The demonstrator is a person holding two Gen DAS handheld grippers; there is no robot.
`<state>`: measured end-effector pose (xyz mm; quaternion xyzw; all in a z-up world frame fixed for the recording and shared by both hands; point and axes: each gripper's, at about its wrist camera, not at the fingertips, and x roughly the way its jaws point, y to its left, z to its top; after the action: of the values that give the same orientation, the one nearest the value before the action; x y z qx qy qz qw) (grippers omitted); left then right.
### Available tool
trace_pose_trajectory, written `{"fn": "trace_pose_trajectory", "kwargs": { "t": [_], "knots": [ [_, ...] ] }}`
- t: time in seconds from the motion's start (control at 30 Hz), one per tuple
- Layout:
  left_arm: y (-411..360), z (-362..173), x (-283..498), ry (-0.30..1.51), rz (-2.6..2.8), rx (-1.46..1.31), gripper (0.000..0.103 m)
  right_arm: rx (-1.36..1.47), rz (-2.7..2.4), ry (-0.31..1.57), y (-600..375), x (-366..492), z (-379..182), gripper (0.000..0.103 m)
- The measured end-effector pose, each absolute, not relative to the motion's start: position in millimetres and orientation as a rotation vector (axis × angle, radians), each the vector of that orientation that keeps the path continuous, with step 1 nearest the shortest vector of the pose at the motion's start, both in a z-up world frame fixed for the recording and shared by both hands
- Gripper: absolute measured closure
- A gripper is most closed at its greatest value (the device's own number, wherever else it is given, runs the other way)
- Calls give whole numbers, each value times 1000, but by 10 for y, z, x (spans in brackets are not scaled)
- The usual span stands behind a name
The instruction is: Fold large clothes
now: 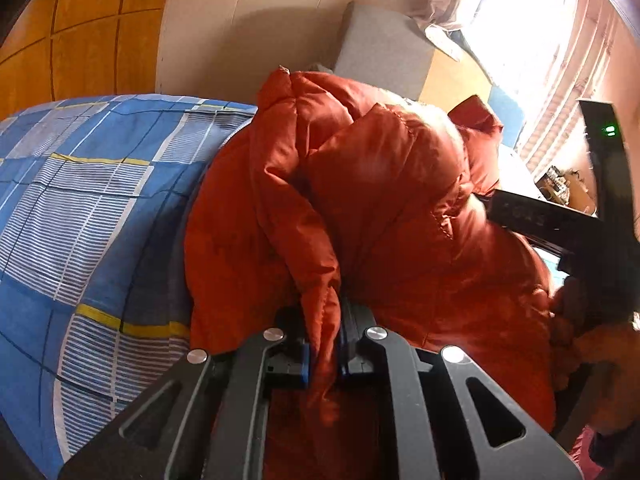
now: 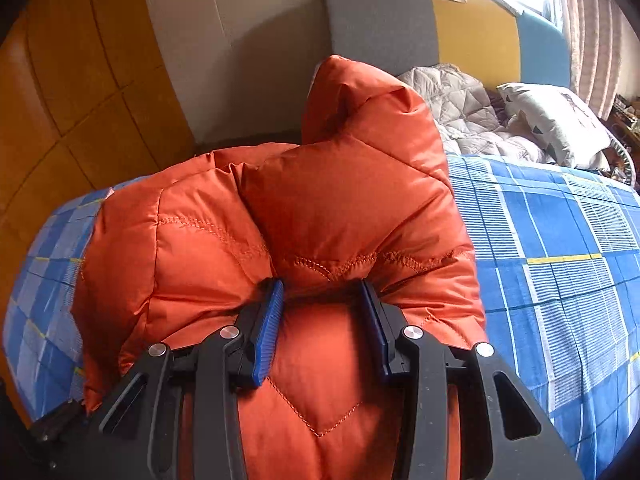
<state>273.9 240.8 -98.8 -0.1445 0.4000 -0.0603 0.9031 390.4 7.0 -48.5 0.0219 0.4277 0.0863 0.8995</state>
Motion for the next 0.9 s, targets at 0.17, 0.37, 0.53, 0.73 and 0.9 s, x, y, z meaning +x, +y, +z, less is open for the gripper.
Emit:
{"fn": "trace_pose_trajectory", "kwargs": {
  "t": [0.17,0.37,0.53,0.73,0.9],
  "knots": [
    [2397,-1028,2759,832,-110,-295,92,56,176,878,23,3758,-434,63],
    [2384,-1020,2750,838,-109,-274,92,38,189,893,7,3641,-418,63],
    [2384,-1045,2768,849,-107,-285,92,4,198,930,91,3772,-500,63],
    [2399,-1044,2778,843,-126,-291,90,98,287,905,-269,3627,-252,29],
    [2506,-1097,2787,832,-157,-351,88,256,318,978,-841,3544,-420,17]
  ]
}}
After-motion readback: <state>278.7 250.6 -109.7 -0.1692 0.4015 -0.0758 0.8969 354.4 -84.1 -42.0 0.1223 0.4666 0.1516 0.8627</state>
